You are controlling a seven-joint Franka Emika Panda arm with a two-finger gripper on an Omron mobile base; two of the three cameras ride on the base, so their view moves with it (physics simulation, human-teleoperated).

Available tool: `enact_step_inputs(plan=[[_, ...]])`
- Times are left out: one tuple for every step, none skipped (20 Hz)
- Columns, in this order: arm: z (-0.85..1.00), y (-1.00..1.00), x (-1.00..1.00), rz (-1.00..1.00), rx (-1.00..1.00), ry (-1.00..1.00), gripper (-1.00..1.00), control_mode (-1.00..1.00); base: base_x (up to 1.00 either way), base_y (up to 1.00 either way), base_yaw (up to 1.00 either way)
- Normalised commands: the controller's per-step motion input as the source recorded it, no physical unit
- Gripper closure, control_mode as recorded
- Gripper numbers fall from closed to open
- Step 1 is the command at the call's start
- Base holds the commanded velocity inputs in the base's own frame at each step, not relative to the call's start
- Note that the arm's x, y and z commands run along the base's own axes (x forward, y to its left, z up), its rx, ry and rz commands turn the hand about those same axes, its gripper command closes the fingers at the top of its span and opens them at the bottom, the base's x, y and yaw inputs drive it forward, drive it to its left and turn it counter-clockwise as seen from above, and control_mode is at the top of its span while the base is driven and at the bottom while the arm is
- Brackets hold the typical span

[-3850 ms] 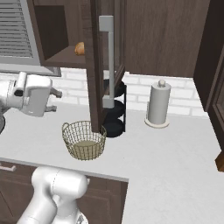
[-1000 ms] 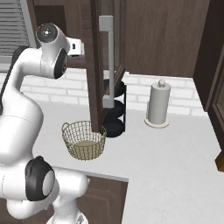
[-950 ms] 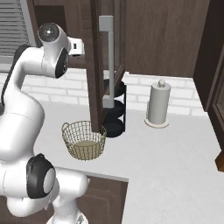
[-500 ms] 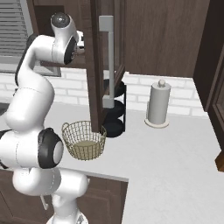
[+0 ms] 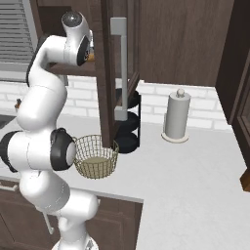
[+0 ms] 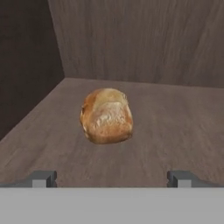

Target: Open the cabinet, pick up the bread from the cabinet and place it in the basket. Then move the basket to the dining counter.

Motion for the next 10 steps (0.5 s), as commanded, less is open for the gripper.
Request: enact_step_inputs(plan=[[-0.02, 0.05, 0.24, 0.0, 0.05, 0.0, -1.0, -1.0, 0.0, 0.0, 0.0], [-0.01, 0.09, 0.24, 0.0, 0.07, 0.0, -1.0, -1.0, 0.0, 0.0, 0.0], [-0.04, 0.09, 0.24, 0.0, 0.08, 0.01, -1.0, -1.0, 0.0, 0.0, 0.0], [-0.04, 0.09, 0.25, 0.0, 0.07, 0.01, -1.0, -1.0, 0.0, 0.0, 0.0], [-0.09, 0.07, 0.33, 0.0, 0.08, 0.03, -1.0, -1.0, 0.0, 0.0, 0.0], [-0.09, 0.01, 0.35, 0.0, 0.08, 0.03, -1.0, -1.0, 0.0, 0.0, 0.0], [-0.09, 0.0, 0.36, 0.0, 0.07, 0.02, -1.0, -1.0, 0.0, 0.0, 0.0], [-0.06, 0.0, 0.36, 0.0, 0.05, 0.02, -1.0, -1.0, 0.0, 0.0, 0.0], [-0.08, 0.01, 0.26, 0.02, 0.01, 0.06, -1.0, -1.0, 0.0, 0.0, 0.0], [-0.07, 0.04, 0.24, 0.03, 0.0, 0.06, -1.0, -1.0, 0.0, 0.0, 0.0]])
